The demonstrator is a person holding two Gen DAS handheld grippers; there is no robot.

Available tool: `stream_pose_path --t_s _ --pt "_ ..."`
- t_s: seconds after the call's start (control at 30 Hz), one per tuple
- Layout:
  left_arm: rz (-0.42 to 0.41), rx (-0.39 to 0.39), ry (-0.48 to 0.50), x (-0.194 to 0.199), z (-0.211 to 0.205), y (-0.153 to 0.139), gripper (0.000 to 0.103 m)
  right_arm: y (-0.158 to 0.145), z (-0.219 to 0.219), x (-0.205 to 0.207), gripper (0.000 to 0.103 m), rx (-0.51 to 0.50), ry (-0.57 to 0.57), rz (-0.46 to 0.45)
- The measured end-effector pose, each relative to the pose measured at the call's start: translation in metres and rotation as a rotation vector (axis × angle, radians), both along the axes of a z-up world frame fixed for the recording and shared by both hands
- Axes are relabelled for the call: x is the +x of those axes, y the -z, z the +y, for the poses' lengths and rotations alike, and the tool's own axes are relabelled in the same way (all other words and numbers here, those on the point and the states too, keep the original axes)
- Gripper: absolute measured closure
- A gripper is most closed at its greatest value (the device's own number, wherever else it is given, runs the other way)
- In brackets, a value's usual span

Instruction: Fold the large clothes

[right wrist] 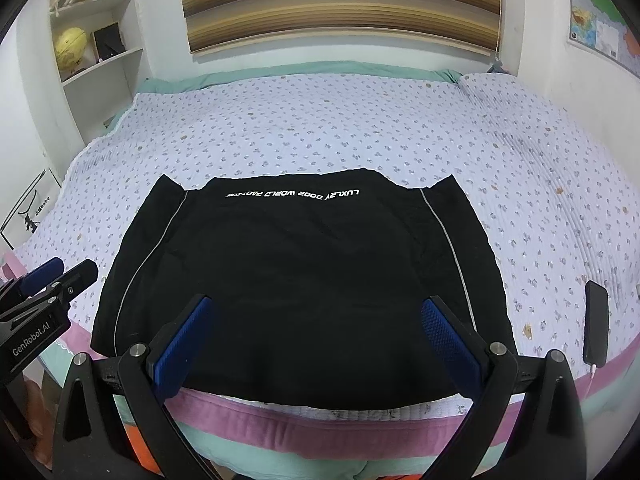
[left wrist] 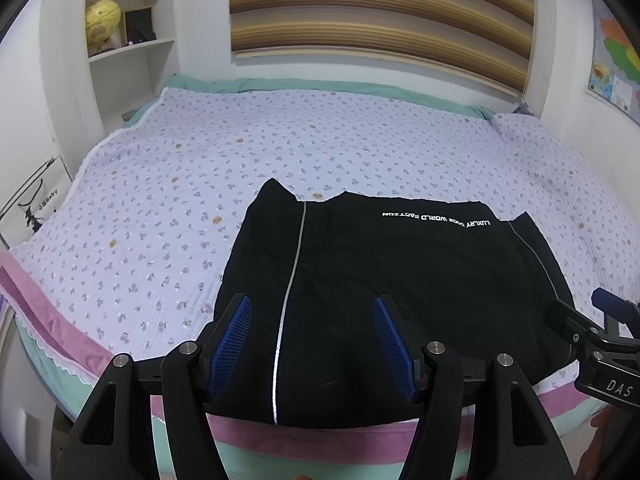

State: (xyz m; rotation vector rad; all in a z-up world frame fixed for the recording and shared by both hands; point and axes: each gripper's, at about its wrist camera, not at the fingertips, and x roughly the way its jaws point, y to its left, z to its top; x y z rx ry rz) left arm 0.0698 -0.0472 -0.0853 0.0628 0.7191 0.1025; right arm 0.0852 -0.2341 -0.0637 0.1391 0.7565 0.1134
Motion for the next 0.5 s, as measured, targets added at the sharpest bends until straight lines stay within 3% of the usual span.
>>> stream_pose_path --t_s 0.5 --pt "0.006 0.017 0.002 0.0015 -0.0015 0.0022 0.038 0.0014 0.0020 0.0006 0.000 0.008 0.005 0.010"
